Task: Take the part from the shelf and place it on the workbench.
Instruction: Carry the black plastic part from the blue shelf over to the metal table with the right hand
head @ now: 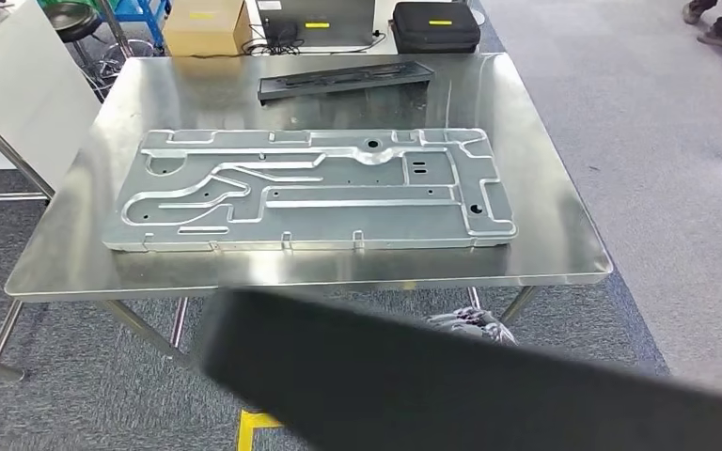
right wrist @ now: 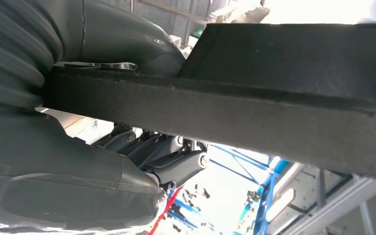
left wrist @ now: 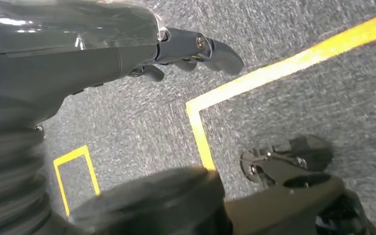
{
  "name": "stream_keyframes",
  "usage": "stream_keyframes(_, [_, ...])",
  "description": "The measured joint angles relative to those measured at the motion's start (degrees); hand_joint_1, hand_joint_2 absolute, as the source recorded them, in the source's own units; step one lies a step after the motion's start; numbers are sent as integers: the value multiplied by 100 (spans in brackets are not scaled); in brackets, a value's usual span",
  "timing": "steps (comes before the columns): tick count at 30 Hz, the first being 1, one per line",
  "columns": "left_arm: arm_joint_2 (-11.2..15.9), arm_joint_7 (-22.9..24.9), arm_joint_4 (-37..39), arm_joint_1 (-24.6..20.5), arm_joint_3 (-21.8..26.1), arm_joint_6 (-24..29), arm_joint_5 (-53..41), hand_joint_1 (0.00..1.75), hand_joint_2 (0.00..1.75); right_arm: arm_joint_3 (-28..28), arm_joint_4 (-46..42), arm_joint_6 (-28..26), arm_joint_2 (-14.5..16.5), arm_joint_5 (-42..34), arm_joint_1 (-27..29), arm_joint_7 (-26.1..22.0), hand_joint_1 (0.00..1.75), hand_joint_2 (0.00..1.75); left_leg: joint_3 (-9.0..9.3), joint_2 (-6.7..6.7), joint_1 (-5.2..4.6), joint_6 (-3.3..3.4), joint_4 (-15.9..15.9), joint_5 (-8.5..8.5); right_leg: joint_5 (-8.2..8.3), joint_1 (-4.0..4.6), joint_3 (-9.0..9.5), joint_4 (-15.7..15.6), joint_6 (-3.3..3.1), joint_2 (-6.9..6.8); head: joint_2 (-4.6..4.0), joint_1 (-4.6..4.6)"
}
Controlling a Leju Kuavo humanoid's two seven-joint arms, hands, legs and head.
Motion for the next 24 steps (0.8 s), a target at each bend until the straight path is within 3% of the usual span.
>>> stream_keyframes(3, [-5, -28, 0, 12, -1, -6, -18, 0, 175, -6, -3, 1, 2, -1, -16, 12, 140, 175, 130, -12, 21, 97, -71, -10, -123, -13, -83, 274, 65, -5, 0, 2])
stream_keyframes(6, [-7, -63, 0, 31, -1, -14, -18, 0, 175, -18, -1, 6, 3, -7, -16, 15, 140, 175, 207, -8, 5, 155, -98, -63, -519, -17, -728, 1294, 101, -6, 0, 2])
stream_keyframes(7, [-7, -71, 0, 38, -1, -15, -14, 0, 175, -22, 3, 11, 3, -10, -11, 15, 140, 175, 229, -11, -9, 167, -98, -89, -554, -14, -942, 1551, 98, -6, 0, 2])
stream_keyframes(8, [-7, -76, 0, 43, -1, -15, -10, 0, 175, -25, 9, 21, 3, -14, -9, 14, 140, 175, 264, -16, -23, 172, -98, -120, -469, -9, -1062, 1612, 84, -6, 0, 1])
stream_keyframes(9, [-7, -78, 0, 46, -1, -15, -6, 0, 175, -29, 13, 31, 3, -17, -11, 11, 140, 175, 316, -23, -38, 173, -98, -156, -266, 1, -1072, 1459, 54, -6, 0, 2])
stream_keyframes(11, [-11, -90, 3, 57, -1, -17, -3, 0, 175, -38, 19, 47, 3, -21, -18, 6, 140, 175, 441, -31, -58, 164, -105, -240, 281, 49, -862, 754, -55, -7, 0, 2])
stream_keyframes(13, [-20, -114, 9, 68, -1, -25, -4, 0, 175, -54, 26, 51, 7, -27, -28, 0, 140, 175, 495, -31, -59, 124, -114, -305, 495, 119, -706, 245, -162, -8, 0, 4])
stream_keyframes(15, [-25, -128, 13, 68, -1, -30, -6, 0, 175, -74, 32, 52, 10, -33, -35, -3, 140, 175, 511, -22, -59, 63, -98, -315, 478, 151, -674, 104, -218, 1, 0, 7])
stream_keyframes(18, [-18, -131, 11, 63, -1, -28, -16, 0, 175, -90, 33, 51, 5, -40, -51, -5, 140, 175, 468, -15, -73, -27, 139, -418, 507, 76, -517, -22, -262, 2, 0, 5])
stream_keyframes(22, [-14, -156, 9, 11, 0, -32, -16, 0, 175, -93, 39, 51, -1, -49, -59, -5, 140, 175, -221, -13, -1, -159, 1337, -948, 446, 46, -432, -49, -285, -17, 0, 4])
stream_keyframes(23, [-13, -160, 9, -9, 0, -32, -15, 0, 175, -93, 43, 51, -1, -49, -59, -4, 140, 175, -319, -11, 17, -185, 1439, -931, 428, 41, -415, -46, -277, -18, 0, 4])
stream_keyframes(24, [-12, -160, 9, -18, -1, -32, -17, 0, 175, -93, 48, 51, -1, -49, -59, -4, 140, 175, -315, -8, 35, -205, 1330, -788, 408, 33, -389, -40, -262, -13, 0, 4])
